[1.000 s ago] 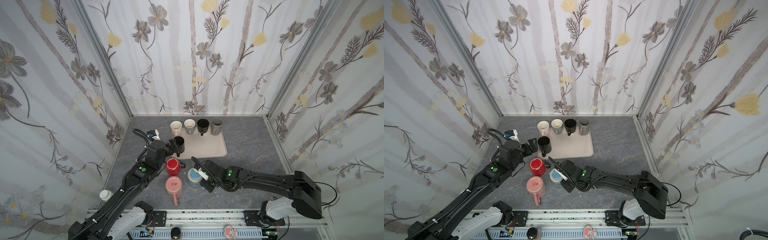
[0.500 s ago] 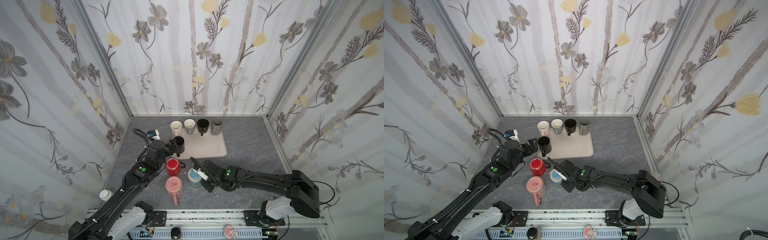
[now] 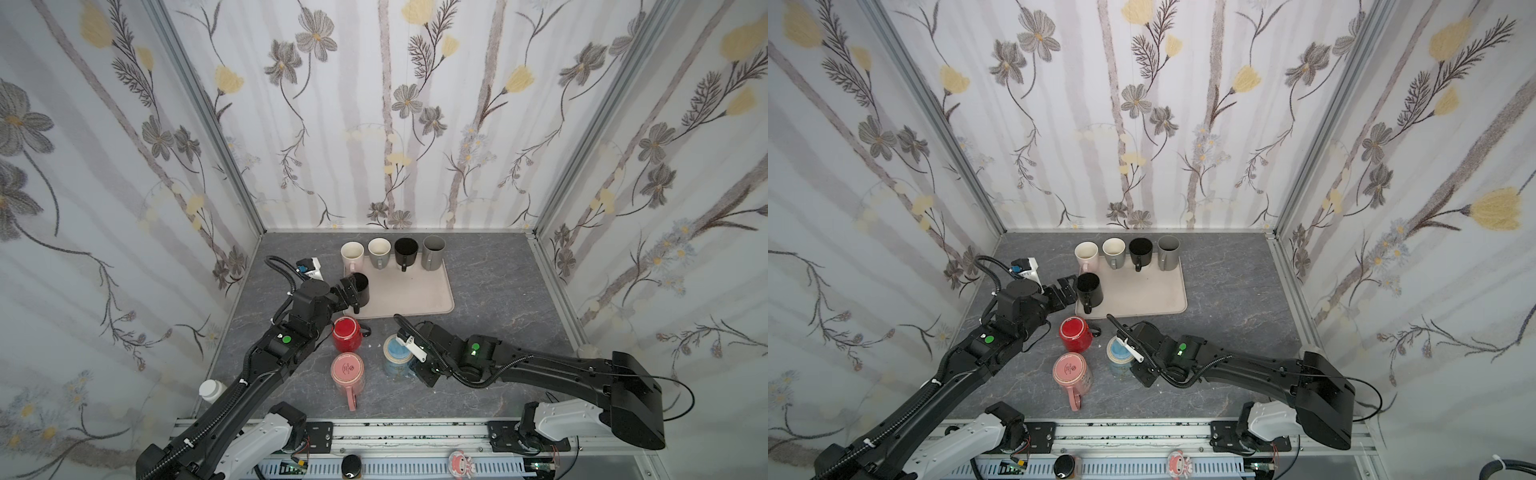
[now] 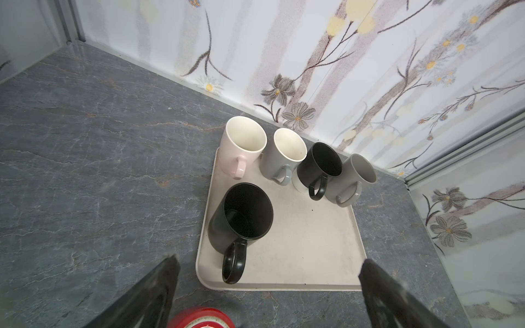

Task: Turn the mug right side up
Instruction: Pick up the mug from the bottom-center of the table, then place the mug on the tray.

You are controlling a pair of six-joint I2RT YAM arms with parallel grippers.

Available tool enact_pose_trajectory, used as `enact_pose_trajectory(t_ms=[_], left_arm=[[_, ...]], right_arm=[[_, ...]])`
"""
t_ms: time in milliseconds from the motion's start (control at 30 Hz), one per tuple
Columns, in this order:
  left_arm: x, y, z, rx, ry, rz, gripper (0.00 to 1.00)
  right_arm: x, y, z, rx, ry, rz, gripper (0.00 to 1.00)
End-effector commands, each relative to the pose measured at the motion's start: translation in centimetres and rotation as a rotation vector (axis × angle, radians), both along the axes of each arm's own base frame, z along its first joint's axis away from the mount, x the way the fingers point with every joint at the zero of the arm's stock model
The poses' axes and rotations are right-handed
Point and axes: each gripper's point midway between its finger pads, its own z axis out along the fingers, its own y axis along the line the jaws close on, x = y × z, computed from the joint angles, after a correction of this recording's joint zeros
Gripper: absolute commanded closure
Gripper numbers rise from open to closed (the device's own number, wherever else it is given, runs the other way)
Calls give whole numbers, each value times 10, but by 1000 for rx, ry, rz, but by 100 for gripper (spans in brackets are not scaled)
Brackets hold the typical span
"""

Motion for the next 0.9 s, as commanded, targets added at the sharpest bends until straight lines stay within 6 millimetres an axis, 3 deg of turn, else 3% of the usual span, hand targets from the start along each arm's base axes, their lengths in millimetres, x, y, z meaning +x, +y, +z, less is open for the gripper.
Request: enact_pose_trajectory(t_ms=[0, 100, 333, 467, 667, 867], left_arm=[[2, -10, 20, -64, -62, -40, 0], [0, -19, 33, -112, -112, -91, 0], [-13, -45, 70, -231, -227, -270, 0], [-28, -56, 92, -335, -321, -387, 0], [-56, -67, 113, -434, -426, -548, 3], [-81, -75, 138, -519, -540, -683, 13]], right_arm=[[17, 10, 39, 158, -76, -71, 100], [32, 8, 78, 289, -130, -130, 100], [80, -1, 205, 734, -327, -250, 100], [96, -6, 261, 965, -387, -235, 100], [92, -11, 317, 1232, -440, -119, 100], [74, 4, 338, 1395, -348, 60, 100]])
